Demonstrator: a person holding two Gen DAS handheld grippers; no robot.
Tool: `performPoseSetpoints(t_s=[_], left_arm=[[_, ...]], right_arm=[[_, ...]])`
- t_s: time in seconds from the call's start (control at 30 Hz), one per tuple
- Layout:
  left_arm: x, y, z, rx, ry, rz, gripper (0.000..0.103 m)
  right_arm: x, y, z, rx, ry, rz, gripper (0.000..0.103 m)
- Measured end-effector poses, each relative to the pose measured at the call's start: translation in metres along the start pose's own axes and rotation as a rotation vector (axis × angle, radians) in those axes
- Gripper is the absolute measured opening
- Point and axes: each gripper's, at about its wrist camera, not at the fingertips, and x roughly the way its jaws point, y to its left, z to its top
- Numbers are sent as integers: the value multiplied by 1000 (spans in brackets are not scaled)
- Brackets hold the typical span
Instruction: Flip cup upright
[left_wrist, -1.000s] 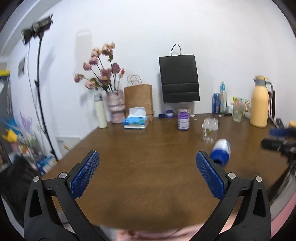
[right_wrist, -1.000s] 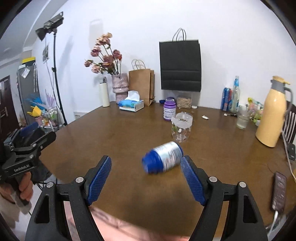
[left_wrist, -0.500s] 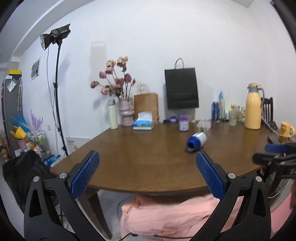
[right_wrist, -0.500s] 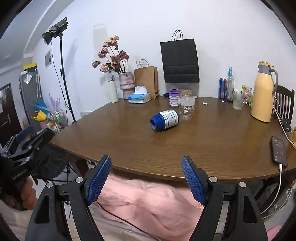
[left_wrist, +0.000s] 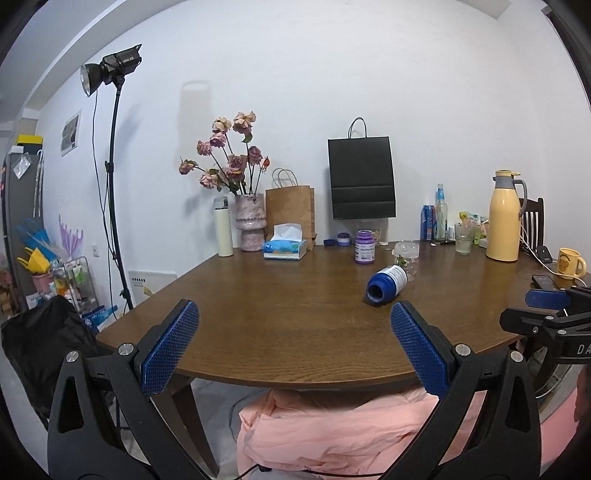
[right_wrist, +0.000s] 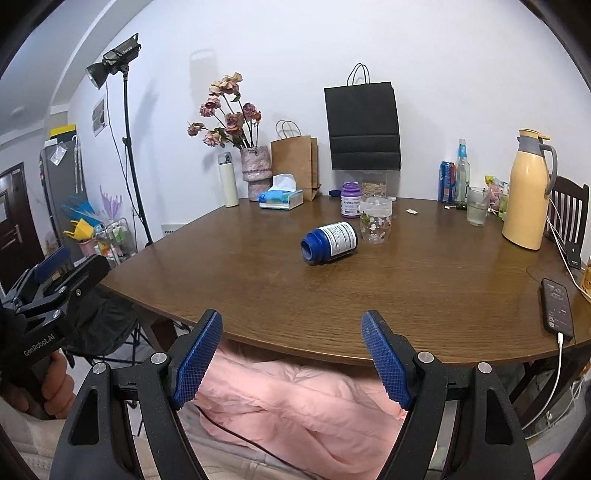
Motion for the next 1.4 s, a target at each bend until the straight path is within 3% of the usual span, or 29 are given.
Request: performPoseSetpoints(t_s=[1.4], left_arm=[[-1,1,1,-3,-2,-15,103]], right_arm=[[3,3,-3,3,20,3,83]])
